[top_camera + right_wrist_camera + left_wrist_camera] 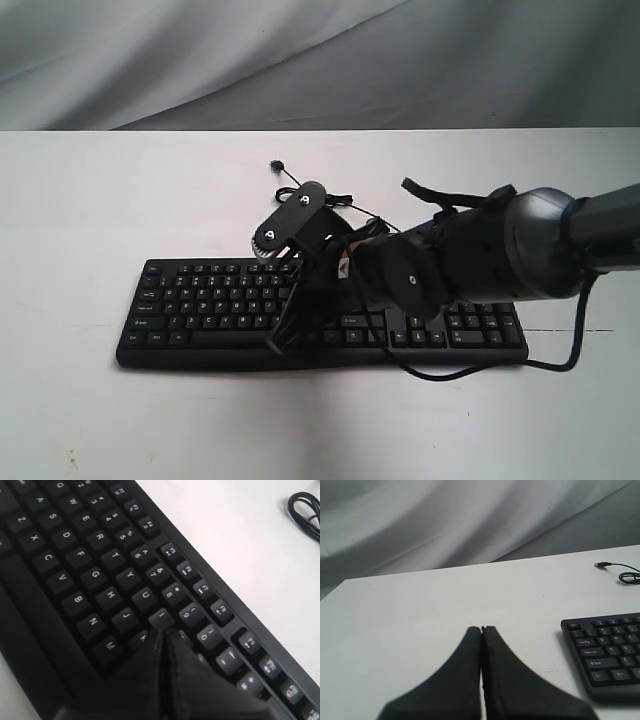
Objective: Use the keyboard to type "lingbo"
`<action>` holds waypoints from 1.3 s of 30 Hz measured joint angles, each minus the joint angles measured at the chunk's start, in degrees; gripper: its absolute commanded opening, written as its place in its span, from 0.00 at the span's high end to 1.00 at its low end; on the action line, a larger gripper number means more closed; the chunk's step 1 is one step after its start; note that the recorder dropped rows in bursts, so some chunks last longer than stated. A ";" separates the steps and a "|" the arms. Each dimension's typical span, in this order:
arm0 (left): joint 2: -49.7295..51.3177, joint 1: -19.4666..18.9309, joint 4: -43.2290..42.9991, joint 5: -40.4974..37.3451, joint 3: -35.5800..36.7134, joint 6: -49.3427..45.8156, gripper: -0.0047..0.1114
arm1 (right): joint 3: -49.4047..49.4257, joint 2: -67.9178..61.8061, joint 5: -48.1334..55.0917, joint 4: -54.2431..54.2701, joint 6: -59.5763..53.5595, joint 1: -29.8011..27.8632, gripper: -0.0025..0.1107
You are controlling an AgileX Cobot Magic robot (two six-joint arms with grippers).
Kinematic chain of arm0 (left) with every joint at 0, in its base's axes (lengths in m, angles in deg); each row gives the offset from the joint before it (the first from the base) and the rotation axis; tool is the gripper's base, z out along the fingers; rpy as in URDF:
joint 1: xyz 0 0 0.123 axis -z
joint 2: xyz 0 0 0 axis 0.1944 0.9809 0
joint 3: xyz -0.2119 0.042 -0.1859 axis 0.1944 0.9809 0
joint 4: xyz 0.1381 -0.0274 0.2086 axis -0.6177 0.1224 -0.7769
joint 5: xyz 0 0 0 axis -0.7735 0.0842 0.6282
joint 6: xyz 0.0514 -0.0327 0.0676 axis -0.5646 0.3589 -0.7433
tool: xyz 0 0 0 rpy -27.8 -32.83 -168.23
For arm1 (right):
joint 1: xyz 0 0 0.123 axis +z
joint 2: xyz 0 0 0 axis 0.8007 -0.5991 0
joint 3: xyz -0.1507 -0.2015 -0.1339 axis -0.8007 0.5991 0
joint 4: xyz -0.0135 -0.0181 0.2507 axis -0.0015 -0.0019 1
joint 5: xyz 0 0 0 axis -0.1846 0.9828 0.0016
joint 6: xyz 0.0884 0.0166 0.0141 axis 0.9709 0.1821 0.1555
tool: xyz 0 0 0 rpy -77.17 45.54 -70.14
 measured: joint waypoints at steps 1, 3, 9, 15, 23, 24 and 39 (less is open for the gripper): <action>0.00 0.00 0.00 0.00 0.00 0.00 0.96 | 0.00 -0.02 0.11 0.00 0.00 -0.34 0.98; 0.00 0.00 0.00 0.00 0.00 0.00 0.96 | 0.00 -0.02 0.11 0.00 0.00 -0.74 0.98; 0.00 0.00 0.00 0.00 0.00 0.00 0.96 | -0.23 -0.02 0.24 -0.16 0.00 -0.59 0.98; 0.00 0.00 0.00 0.00 0.00 0.00 0.96 | -0.33 -1.77 -2.82 -1.65 0.00 0.56 0.98; 0.00 0.00 0.00 0.00 0.00 0.00 0.96 | -0.33 -3.25 -4.12 -2.53 0.00 0.34 0.98; 0.00 0.00 0.00 0.00 0.00 0.00 0.96 | -0.33 -3.25 -4.12 -2.64 0.00 0.23 0.98; 0.00 0.00 0.00 0.00 0.00 0.00 0.96 | -0.33 -3.34 -4.12 -3.79 0.00 -0.34 0.98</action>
